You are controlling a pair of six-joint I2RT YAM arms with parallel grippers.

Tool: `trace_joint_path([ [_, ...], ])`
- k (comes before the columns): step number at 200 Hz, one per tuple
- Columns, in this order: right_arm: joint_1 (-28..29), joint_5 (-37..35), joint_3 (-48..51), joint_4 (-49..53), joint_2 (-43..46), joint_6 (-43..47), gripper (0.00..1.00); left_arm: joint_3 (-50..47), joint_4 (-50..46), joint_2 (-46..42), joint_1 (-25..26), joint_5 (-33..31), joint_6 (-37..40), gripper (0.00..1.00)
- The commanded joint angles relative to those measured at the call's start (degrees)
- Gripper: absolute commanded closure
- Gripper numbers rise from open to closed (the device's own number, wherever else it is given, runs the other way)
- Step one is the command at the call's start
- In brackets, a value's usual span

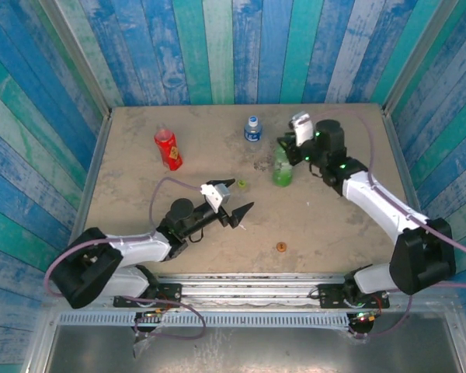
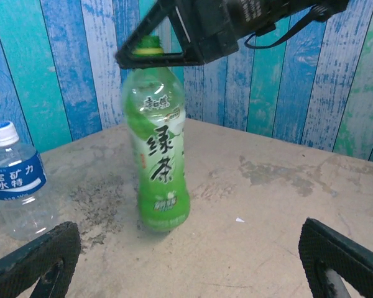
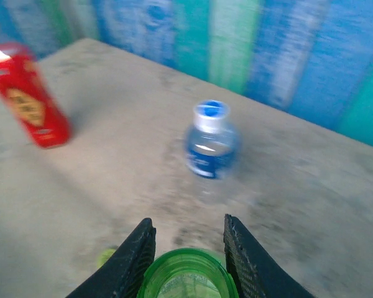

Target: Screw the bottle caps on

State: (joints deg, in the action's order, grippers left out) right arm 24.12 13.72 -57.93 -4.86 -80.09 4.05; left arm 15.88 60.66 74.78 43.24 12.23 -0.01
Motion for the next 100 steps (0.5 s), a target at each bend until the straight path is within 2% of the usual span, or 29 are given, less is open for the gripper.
trace_joint_path([
  [1, 5.21, 4.15, 1.48, -7.24, 0.52, -0.54, 0.72, -0.91, 7.44, 2.94, -0.12, -1.08, 0.07, 0.06],
  [33, 12.89, 8.06, 1.04, -8.95, -1.69, 0.12, 0.72, -2.97, 8.57, 1.84, -1.89, -2.21, -0.09, 0.06],
  [55, 15.00, 10.21, 0.80, -10.61, -3.24, 0.26, 0.72, -4.01, 8.41, 1.04, -3.30, -3.11, -0.43, 0.05],
  [68, 15.97, 11.56, 0.46, -10.63, -4.04, 0.79, 0.72, -4.51, 8.99, 1.33, -4.24, -3.18, -1.01, 0.00],
  [84, 16.82, 12.16, 0.36, -10.68, -4.62, 1.82, 0.72, -4.69, 10.39, 2.31, -5.36, -3.46, -1.48, 0.08],
  [100, 17.14, 12.53, -0.03, -9.51, -5.28, 2.92, 0.72, -3.82, 10.42, 3.74, -6.19, -3.17, -1.64, 0.10],
])
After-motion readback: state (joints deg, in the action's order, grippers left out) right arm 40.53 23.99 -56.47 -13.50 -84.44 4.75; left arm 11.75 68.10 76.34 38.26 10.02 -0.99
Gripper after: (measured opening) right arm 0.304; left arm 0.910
